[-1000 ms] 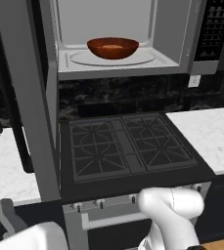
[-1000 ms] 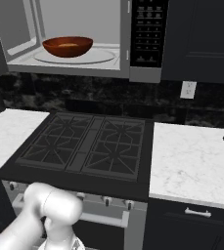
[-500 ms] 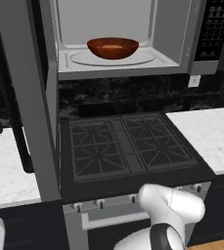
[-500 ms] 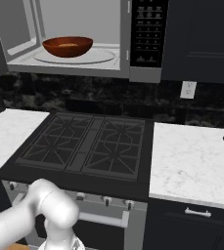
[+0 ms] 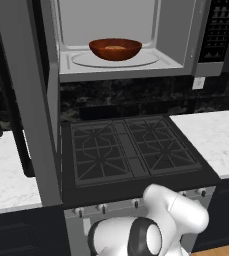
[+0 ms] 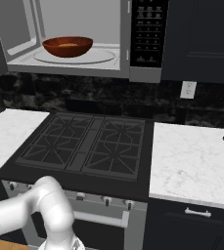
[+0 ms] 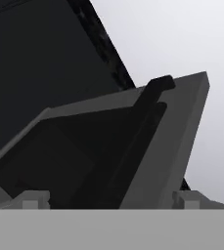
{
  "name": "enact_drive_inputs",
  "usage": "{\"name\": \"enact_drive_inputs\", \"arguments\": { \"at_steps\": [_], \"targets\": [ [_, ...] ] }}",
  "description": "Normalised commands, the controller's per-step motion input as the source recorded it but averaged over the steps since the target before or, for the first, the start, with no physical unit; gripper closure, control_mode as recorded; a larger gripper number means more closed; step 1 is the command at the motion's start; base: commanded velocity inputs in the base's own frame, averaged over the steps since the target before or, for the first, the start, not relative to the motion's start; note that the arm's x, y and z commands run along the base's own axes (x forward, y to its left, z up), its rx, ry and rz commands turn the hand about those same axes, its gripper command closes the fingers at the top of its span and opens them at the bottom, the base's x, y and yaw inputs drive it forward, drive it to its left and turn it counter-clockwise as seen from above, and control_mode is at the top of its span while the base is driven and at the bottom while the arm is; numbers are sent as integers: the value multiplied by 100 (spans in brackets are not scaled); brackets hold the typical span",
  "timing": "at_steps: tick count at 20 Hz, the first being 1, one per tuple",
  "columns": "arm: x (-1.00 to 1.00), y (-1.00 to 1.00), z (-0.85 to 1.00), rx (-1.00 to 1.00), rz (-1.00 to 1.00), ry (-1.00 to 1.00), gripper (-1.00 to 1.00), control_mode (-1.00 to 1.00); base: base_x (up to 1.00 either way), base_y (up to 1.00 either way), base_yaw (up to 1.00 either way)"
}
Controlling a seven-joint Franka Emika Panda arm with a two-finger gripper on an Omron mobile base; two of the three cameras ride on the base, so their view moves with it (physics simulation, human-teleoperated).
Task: Open the microwave, place the bowl with waffle inside the microwave, then close the microwave door and turn it on.
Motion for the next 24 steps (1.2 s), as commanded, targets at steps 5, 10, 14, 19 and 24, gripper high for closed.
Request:
{"name": "enact_drive_inputs", "arguments": {
  "at_steps": [5, 10, 14, 19, 24],
  "targets": [
    [9, -9, 14, 4, -17, -1, -100, -100, 0, 0, 0],
    [1, -62, 15, 13, -6, -6, -100, -100, 0, 0, 0],
    [10, -82, 46, 8, -1, 0, -100, -100, 0, 0, 0],
    [45, -55, 41, 0, -1, 9, -100, -100, 0, 0, 0],
    [29, -54, 39, 0, -5, 5, -100, -100, 0, 0, 0]
  ]
}}
